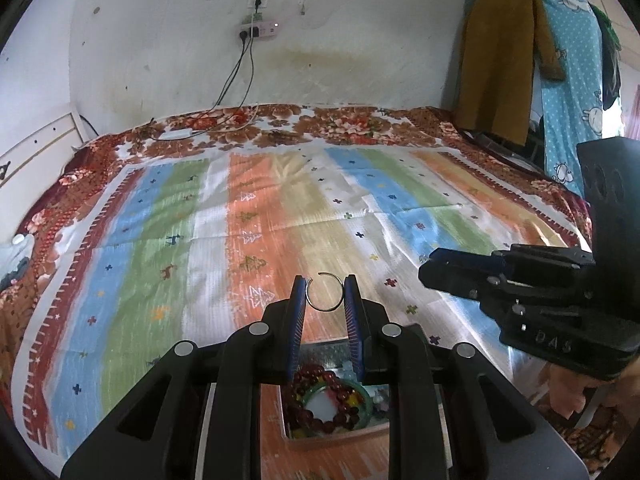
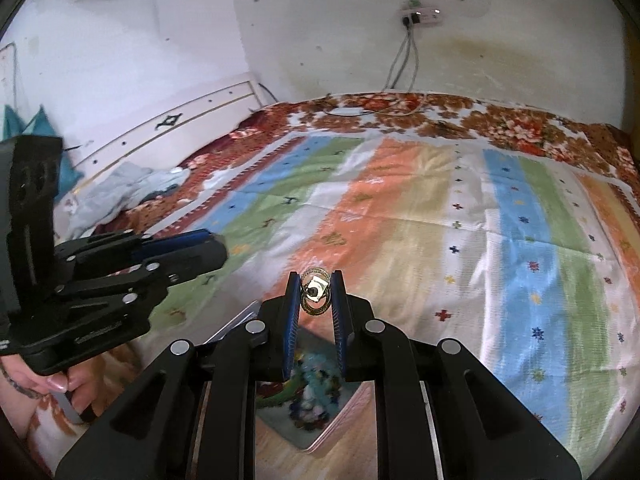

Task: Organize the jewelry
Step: 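Open left gripper releasing ring while right gripper releases earrings into tin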

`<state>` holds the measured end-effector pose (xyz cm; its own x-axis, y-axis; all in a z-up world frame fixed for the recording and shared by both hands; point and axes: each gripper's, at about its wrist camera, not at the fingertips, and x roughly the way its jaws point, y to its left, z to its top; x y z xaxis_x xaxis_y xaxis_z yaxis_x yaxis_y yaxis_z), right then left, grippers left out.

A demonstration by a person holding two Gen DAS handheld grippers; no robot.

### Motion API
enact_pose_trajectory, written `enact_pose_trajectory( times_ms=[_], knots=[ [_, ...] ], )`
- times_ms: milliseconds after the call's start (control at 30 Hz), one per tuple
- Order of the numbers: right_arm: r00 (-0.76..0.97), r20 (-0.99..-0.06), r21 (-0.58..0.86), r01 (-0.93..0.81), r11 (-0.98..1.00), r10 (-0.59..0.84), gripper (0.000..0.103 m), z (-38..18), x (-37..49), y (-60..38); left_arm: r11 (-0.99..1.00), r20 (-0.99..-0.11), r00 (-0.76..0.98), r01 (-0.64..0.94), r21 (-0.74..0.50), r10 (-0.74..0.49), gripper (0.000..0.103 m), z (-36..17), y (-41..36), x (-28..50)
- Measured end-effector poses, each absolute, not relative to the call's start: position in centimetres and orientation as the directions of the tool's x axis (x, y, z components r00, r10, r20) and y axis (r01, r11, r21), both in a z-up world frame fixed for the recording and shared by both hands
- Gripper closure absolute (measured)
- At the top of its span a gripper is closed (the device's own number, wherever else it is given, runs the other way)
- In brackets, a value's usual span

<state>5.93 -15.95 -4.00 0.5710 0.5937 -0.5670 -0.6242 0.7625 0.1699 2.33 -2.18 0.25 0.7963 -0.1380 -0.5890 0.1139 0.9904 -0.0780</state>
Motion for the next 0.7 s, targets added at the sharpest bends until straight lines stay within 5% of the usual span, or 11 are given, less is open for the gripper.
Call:
enact_pose_trajectory(
  times_ms=[433,467,533,700],
  knots=[
    [0.505,-0.590,0.206,-0.661,0.721,0.631,0.086,-4.7,4.7,-15.0,0.988,-0.630,0.761,0.113,-0.104,-0.154,0.081,-0.7,-2.3,2.0],
    [0.495,-0.598,0.219,-0.655,0.723,0.630,0.085,-4.9,4.9,-15.1,0.988,-0.632,0.759,0.112,-0.110,-0.157,0.072,-0.7,-2.4,2.0],
    [0.491,-0.611,0.230,-0.640,0.733,0.621,0.065,-5.2,5.2,-15.2,0.984,-0.624,0.762,0.109,-0.137,-0.172,0.068,-0.4,-2.0,2.0],
    [0.493,-0.608,0.250,-0.625,0.740,0.622,0.061,-5.3,5.2,-15.8,0.984,-0.630,0.759,0.082,-0.160,-0.166,0.062,-0.6,-1.4,2.0]
  ],
)
